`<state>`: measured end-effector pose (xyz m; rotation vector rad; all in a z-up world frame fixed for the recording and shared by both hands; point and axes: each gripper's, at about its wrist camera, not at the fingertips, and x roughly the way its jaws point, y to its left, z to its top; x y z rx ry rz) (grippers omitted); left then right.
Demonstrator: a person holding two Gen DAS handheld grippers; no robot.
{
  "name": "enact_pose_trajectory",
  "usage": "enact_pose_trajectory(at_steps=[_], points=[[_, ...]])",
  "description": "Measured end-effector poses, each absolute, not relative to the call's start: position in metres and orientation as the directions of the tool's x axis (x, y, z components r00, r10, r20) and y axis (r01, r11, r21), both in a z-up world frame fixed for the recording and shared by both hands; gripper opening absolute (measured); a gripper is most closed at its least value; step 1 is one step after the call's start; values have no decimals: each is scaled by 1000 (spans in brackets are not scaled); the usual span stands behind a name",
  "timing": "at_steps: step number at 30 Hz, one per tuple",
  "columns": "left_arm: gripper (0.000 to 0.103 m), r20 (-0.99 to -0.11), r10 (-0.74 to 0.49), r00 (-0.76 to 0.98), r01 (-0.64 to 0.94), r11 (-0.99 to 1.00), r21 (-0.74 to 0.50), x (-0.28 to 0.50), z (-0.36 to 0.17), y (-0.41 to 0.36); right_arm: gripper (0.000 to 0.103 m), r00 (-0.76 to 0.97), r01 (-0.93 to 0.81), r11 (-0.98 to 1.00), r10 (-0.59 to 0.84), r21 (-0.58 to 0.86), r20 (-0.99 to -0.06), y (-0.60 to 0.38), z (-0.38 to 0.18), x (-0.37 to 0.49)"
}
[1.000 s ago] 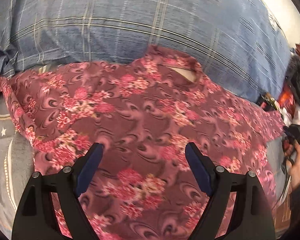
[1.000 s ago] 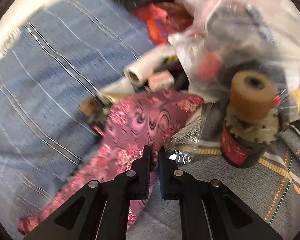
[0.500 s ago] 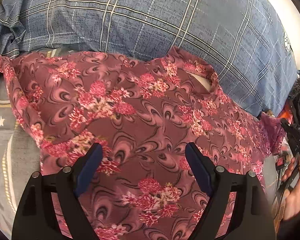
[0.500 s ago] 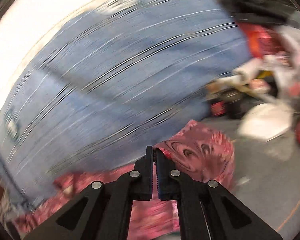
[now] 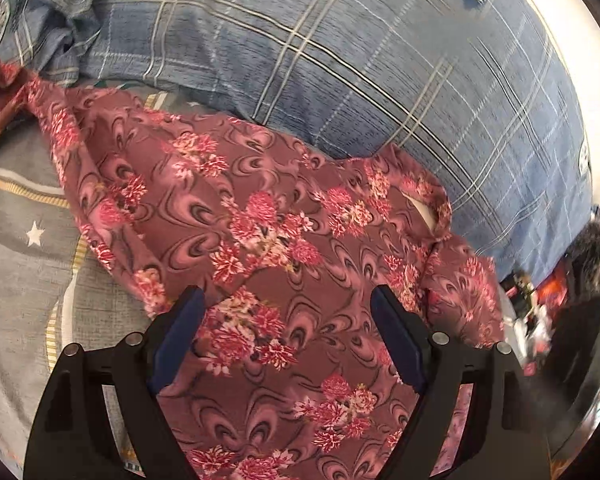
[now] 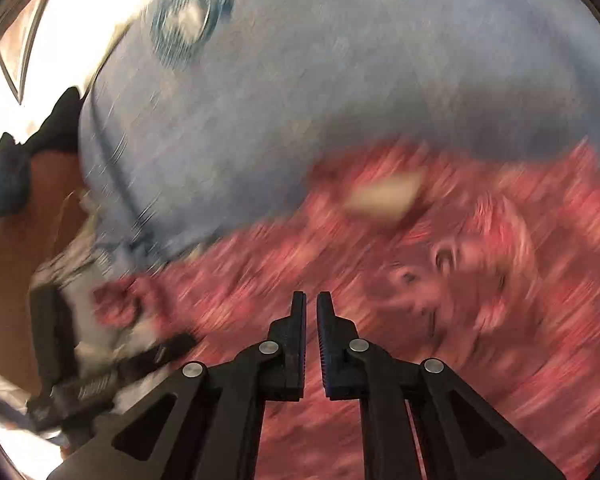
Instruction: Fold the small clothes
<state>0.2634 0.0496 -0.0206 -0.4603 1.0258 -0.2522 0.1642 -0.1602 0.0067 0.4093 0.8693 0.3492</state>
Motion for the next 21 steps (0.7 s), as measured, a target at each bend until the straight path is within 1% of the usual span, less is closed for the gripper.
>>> enact_pose_trajectory(at_steps=[2, 3, 5, 6, 8, 9, 10, 12, 14, 15, 16, 17, 18, 19, 21], points=[[85, -760, -423, 493, -23, 867, -497, 264, -22, 52, 10, 527, -147, 863, 481, 483, -700, -148, -3, 156], [85, -759, -426, 492, -24, 865, -501, 263, -21, 52, 10, 526, -151, 873, 469, 464, -710, -148, -4, 148], [85, -758, -427, 493, -21, 866, -500, 261, -19, 52, 10, 576, -126, 883, 436, 452, -691, -164, 2, 140], [85, -758, -428, 493, -17, 866, -500, 261, -18, 51, 10, 622, -82, 884, 406, 460, -670, -181, 8, 138], [85, -756, -433, 492, -6, 866, -500, 260, -17, 48, 21, 713, 52, 873, 308, 485, -630, -224, 17, 136], [85, -757, -432, 491, 0, 868, -496, 260, -17, 45, 32, 753, 144, 858, 229, 494, -617, -251, 20, 135], [85, -758, -431, 489, 5, 871, -492, 260, -17, 43, 38, 765, 189, 845, 193, 500, -615, -264, 19, 135], [85, -765, -426, 483, 16, 878, -479, 262, -19, 37, 39, 757, 244, 820, 173, 518, -630, -288, 12, 140], [85, -773, -421, 474, 23, 884, -467, 262, -21, 33, 39, 722, 265, 821, 179, 506, -668, -295, 1, 147], [85, -779, -418, 468, 26, 887, -460, 263, -23, 31, 41, 706, 255, 830, 191, 497, -682, -292, -4, 151], [85, -782, -416, 464, 26, 889, -457, 264, -24, 31, 41, 689, 241, 846, 195, 475, -698, -287, -9, 154], [85, -784, -415, 462, 26, 890, -455, 264, -24, 31, 38, 691, 221, 867, 183, 446, -699, -281, -9, 155], [85, -783, -417, 462, 26, 889, -458, 264, -24, 32, 20, 710, 172, 888, 188, 426, -678, -269, -5, 156], [85, -779, -419, 466, 23, 886, -463, 264, -23, 34, 7, 720, 102, 891, 240, 442, -651, -258, 0, 159], [85, -773, -419, 477, 14, 882, -470, 264, -20, 39, 7, 735, 19, 883, 306, 470, -605, -238, 15, 165]])
